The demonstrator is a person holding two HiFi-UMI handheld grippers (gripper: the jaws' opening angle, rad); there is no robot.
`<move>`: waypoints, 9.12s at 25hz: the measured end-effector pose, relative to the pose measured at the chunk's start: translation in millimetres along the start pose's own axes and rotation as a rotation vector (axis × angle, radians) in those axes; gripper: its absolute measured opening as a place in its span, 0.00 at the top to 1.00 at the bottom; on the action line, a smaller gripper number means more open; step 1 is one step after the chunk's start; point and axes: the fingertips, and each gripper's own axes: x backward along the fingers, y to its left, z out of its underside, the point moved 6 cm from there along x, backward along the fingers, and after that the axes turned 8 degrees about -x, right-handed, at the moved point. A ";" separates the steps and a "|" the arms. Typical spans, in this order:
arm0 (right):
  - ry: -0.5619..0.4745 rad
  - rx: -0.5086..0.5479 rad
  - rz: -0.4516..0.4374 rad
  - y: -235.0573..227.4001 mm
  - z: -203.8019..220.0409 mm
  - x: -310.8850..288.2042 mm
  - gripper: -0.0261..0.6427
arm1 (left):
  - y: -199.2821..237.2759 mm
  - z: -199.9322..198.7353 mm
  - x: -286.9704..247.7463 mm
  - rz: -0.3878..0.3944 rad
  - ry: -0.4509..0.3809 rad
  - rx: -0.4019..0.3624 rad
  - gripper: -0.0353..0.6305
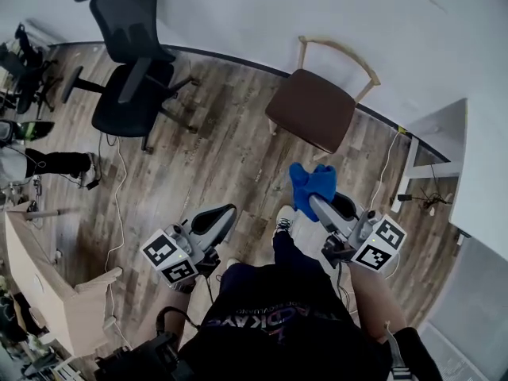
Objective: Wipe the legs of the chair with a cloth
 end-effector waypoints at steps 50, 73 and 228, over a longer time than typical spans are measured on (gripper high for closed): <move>-0.074 0.075 0.311 -250.0 92.4 -193.5 0.83 | 355.1 108.9 -92.6 0.170 0.083 -0.291 0.95; 0.001 -0.032 0.212 -533.6 275.6 -216.4 0.84 | 432.6 350.0 -149.6 0.267 0.062 -0.151 0.95; -0.235 -0.380 1.163 -893.5 475.2 65.8 0.83 | 522.1 405.6 -306.1 0.390 0.162 -0.239 0.95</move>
